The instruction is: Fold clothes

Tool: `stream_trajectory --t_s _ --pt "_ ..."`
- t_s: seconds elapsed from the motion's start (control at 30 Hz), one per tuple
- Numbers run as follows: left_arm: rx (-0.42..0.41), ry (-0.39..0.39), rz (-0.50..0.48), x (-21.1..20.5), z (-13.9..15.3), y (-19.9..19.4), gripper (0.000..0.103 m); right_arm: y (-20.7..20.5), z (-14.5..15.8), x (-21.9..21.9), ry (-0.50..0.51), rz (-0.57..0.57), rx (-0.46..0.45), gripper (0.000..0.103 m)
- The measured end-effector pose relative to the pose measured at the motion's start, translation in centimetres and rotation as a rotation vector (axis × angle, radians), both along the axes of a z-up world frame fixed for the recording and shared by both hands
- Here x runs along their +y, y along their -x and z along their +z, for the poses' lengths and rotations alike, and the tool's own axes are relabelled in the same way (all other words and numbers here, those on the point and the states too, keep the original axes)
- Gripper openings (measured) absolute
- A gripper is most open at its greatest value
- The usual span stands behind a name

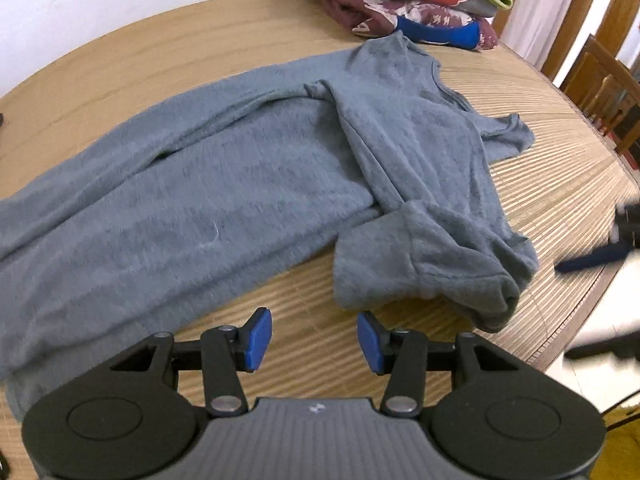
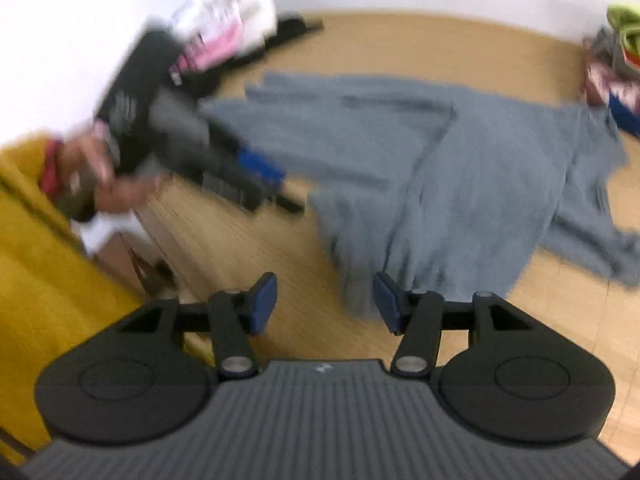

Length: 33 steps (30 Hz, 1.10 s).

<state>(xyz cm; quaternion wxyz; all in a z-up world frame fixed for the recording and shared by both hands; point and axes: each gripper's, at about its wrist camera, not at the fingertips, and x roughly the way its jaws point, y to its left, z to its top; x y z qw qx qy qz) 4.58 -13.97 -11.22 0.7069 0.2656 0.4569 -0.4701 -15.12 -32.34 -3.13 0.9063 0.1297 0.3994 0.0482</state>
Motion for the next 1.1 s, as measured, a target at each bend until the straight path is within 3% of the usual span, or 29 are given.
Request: stream_trajectory --t_s 0.07,0.17,0.27,0.3,0.33,0.37,0.4,0.53,0.63,0.73,0.97,1.1 --pt "0.026 0.008 0.023 0.4 0.1 0.4 0.05 -0.8 0.5 -2.4 -0.054 -0.032 -0.068 0.056" --pt "0.113 0.041 0.082 1.1 0.3 0.6 0.05 -3.6 -1.3 -6.2 -0.207 -0.14 -0.063 0.057" --pt "0.106 0.043 0.138 1.6 0.7 1.3 0.05 -6.3 -4.9 -8.2 -0.306 -0.175 0.046 0.057" --pt "0.086 0.034 0.145 1.7 0.9 1.7 0.05 -6.4 -5.5 -7.7 -0.28 -0.151 0.047 0.049" --pt "0.072 0.029 0.149 1.9 1.1 2.0 0.05 -6.5 -6.0 -7.2 -0.252 -0.126 0.047 0.029" --pt "0.061 0.025 0.148 2.2 1.3 2.3 0.051 -6.1 -6.2 -6.2 -0.234 -0.089 0.041 0.017" --pt "0.055 0.022 0.141 2.5 1.4 2.6 0.051 -5.5 -5.9 -5.3 -0.225 -0.058 0.014 0.011" --pt "0.005 -0.015 0.086 3.2 1.4 3.1 0.056 -2.3 -4.2 -1.5 -0.247 0.079 -0.108 0.01" --pt "-0.023 -0.032 0.004 3.6 1.0 3.3 0.056 -1.1 -4.5 1.8 -0.14 0.109 -0.072 0.011" --pt "-0.032 -0.033 -0.06 4.0 0.3 3.5 0.056 -0.4 -5.5 3.6 -0.07 0.078 -0.009 0.012" --pt "0.019 0.085 -0.278 3.9 -0.9 5.3 0.056 0.9 -5.1 5.8 0.031 -0.029 -0.005 0.012" --pt "-0.028 0.14 -0.397 3.6 -0.8 6.9 0.059 2.5 -4.7 6.6 0.074 -0.06 -0.004 0.012"
